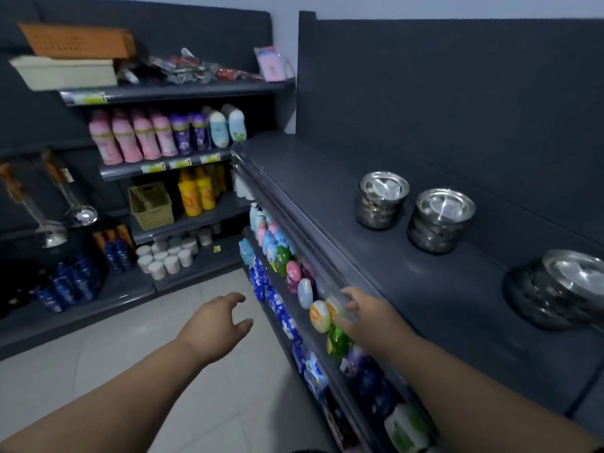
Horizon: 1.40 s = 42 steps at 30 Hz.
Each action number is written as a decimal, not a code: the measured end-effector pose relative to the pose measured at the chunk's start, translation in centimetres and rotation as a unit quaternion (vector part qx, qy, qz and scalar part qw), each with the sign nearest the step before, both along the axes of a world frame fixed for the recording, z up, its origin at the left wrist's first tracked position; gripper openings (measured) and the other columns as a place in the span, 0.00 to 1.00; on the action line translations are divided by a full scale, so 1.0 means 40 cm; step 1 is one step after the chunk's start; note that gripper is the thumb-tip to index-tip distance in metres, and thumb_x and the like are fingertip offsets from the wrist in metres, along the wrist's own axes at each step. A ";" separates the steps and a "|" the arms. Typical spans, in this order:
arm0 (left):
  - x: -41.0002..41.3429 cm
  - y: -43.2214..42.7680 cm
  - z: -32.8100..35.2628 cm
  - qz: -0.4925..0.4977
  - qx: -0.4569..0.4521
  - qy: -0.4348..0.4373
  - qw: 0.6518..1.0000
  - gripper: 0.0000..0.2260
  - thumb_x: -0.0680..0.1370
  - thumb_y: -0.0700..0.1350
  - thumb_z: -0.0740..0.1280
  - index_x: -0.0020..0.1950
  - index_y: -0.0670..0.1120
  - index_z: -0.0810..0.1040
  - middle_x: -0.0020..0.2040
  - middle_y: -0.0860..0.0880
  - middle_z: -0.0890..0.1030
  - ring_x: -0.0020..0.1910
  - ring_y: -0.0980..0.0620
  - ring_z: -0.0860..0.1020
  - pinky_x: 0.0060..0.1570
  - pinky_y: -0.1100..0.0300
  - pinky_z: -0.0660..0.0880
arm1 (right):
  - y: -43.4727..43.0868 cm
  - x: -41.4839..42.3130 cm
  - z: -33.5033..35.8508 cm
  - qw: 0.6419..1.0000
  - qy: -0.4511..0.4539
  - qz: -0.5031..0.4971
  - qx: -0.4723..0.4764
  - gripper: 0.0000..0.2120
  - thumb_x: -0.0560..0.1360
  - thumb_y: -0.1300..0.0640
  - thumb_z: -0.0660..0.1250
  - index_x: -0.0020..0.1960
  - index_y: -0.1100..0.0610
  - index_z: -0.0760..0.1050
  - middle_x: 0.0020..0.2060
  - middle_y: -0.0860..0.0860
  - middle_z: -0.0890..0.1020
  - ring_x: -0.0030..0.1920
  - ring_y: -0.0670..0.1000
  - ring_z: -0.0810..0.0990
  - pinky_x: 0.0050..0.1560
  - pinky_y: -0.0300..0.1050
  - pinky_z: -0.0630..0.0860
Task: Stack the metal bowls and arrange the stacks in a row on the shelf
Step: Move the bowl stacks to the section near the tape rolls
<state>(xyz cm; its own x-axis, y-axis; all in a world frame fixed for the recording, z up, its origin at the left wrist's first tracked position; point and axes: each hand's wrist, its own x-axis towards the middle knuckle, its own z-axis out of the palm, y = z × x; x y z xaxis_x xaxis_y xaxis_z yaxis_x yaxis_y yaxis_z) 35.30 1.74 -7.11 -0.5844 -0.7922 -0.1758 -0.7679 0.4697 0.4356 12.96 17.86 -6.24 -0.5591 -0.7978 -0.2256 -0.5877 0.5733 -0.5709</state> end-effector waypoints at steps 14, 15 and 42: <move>-0.623 -0.397 0.043 -0.199 0.023 0.081 0.976 0.26 0.77 0.53 0.68 0.73 0.51 0.67 0.69 0.49 0.73 0.65 0.52 0.73 0.62 0.64 0.67 | -0.263 -0.395 -0.006 0.966 -0.008 -0.250 -0.074 0.31 0.71 0.45 0.74 0.70 0.52 0.69 0.58 0.49 0.80 0.57 0.48 0.78 0.58 0.40 0.72; -0.666 -0.426 0.040 -0.220 0.034 0.080 0.972 0.26 0.76 0.54 0.68 0.73 0.51 0.67 0.70 0.49 0.72 0.65 0.51 0.73 0.62 0.63 0.67 | -0.283 -0.411 -0.009 0.952 -0.026 -0.289 -0.094 0.32 0.70 0.43 0.74 0.69 0.53 0.69 0.56 0.48 0.80 0.55 0.47 0.78 0.56 0.38 0.70; -1.018 -0.548 0.057 -0.351 0.472 0.166 0.792 0.19 0.78 0.63 0.56 0.65 0.59 0.72 0.56 0.60 0.82 0.55 0.62 0.80 0.52 0.57 0.78 | -0.499 -0.411 0.036 0.779 -0.224 -0.464 -0.357 0.30 0.65 0.36 0.67 0.65 0.45 0.71 0.57 0.45 0.83 0.57 0.46 0.82 0.60 0.53 0.79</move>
<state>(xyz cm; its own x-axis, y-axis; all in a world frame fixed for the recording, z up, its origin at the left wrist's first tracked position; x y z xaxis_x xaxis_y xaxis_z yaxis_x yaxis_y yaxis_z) -5.44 -20.20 -4.85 -0.9603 0.1404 -0.2411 -0.2326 0.0747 0.9697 -3.50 -2.10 -4.79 -0.9628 -0.1074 -0.2480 0.2409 0.0743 -0.9677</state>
